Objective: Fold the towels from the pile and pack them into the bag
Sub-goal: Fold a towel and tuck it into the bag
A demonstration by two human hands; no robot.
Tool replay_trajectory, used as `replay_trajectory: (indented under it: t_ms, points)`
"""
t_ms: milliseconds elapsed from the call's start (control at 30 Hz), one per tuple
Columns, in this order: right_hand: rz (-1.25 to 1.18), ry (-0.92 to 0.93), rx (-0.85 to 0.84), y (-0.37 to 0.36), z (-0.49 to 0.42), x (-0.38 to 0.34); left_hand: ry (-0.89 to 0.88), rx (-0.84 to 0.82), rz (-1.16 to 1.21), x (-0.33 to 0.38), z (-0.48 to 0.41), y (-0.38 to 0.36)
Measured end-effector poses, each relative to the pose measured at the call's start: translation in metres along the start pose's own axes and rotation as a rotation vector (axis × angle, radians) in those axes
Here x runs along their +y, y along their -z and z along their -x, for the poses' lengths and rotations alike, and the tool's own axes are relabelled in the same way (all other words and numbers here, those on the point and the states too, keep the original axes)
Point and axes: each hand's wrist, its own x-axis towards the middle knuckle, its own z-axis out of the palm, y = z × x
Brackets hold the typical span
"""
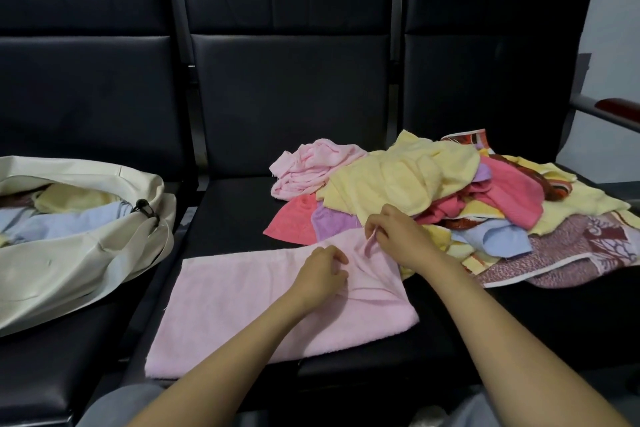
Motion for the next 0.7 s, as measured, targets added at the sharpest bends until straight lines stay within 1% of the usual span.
replay_trajectory:
  t_ms: [67, 133, 200, 267, 300, 333, 367, 400, 433, 467, 533, 600, 633, 700]
  points:
    - [-0.241, -0.032, 0.064, -0.002, -0.002, -0.001, -0.015, 0.005, 0.003, -0.001, 0.001, -0.002]
    - [-0.529, -0.162, 0.137, -0.004, -0.004, 0.001, -0.012, -0.005, -0.001, -0.002, 0.003, -0.003]
    - [-0.650, -0.314, 0.214, -0.008, -0.007, 0.009, -0.023, -0.016, -0.022, -0.002, 0.004, -0.003]
    - [-0.677, -0.412, 0.218, -0.011, -0.007, 0.013, -0.043, 0.012, 0.009, 0.001, 0.005, -0.001]
    - [-0.655, -0.429, 0.206, -0.010, -0.006, 0.012, -0.050, 0.031, 0.132, 0.004, 0.006, 0.002]
    - [-0.599, -0.415, 0.201, -0.008, -0.005, 0.012, -0.040, 0.023, 0.352, 0.011, 0.007, 0.005]
    - [-0.517, -0.386, 0.198, -0.005, -0.004, 0.012, -0.012, -0.018, 0.641, 0.020, 0.008, 0.009]
    - [-0.430, -0.350, 0.198, -0.002, -0.002, 0.012, 0.019, -0.065, 0.870, 0.025, 0.006, 0.011]
    - [-0.356, -0.318, 0.202, 0.000, -0.001, 0.012, 0.055, -0.109, 0.988, 0.029, 0.004, 0.011]
    - [-0.307, -0.292, 0.204, 0.002, 0.000, 0.013, 0.078, -0.152, 0.981, 0.031, 0.003, 0.011]
    - [-0.244, -0.261, 0.193, 0.003, 0.004, 0.012, 0.117, -0.206, 0.801, 0.027, 0.004, 0.005]
    - [-0.192, -0.205, 0.177, 0.005, 0.007, 0.011, 0.141, -0.203, 0.630, 0.020, 0.004, 0.002]
    - [-0.173, -0.157, 0.157, 0.005, 0.008, 0.010, 0.125, -0.202, 0.552, 0.016, 0.003, 0.003]
    - [-0.158, -0.047, 0.090, 0.005, 0.011, 0.003, 0.040, -0.178, 0.265, 0.010, 0.004, 0.012]
